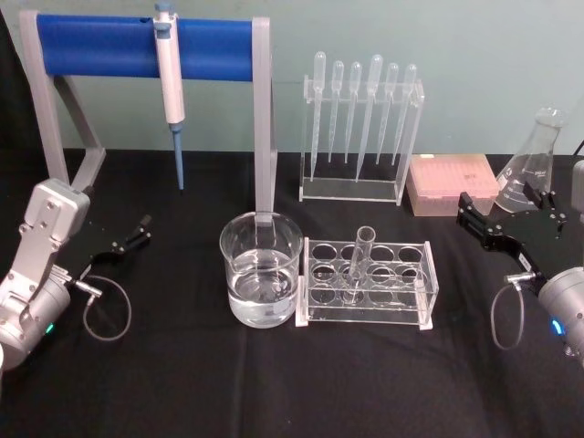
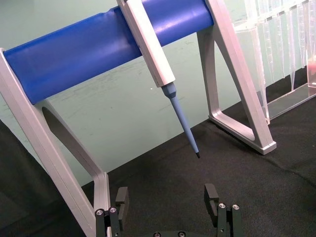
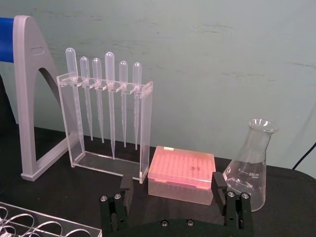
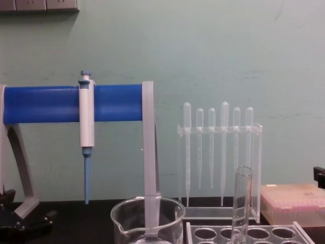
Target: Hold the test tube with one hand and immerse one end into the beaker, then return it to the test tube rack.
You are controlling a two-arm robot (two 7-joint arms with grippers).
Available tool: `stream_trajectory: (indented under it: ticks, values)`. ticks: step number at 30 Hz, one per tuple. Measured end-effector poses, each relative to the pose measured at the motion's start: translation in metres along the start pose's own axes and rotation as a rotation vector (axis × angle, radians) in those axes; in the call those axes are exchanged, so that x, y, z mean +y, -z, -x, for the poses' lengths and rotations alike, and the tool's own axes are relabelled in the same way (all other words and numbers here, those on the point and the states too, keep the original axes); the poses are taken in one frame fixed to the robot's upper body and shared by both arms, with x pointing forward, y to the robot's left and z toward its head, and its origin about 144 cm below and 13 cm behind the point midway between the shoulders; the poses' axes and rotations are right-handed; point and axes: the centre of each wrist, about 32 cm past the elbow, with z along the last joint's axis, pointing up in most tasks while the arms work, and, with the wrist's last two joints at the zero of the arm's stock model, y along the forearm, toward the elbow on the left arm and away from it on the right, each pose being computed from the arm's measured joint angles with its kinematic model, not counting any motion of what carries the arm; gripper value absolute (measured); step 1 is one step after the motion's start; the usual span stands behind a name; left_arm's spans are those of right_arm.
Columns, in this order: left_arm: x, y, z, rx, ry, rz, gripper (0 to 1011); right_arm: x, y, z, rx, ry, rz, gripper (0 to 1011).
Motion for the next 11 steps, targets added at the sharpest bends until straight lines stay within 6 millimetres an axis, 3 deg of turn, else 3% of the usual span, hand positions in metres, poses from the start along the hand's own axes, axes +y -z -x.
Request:
stream_trajectory:
  ticks: [11]
  values:
    - [0.0,0.0,0.0,0.0,0.0,0.0,1000,0.0,-0.0003,0.0002,0.0,-0.001,-0.001,1003]
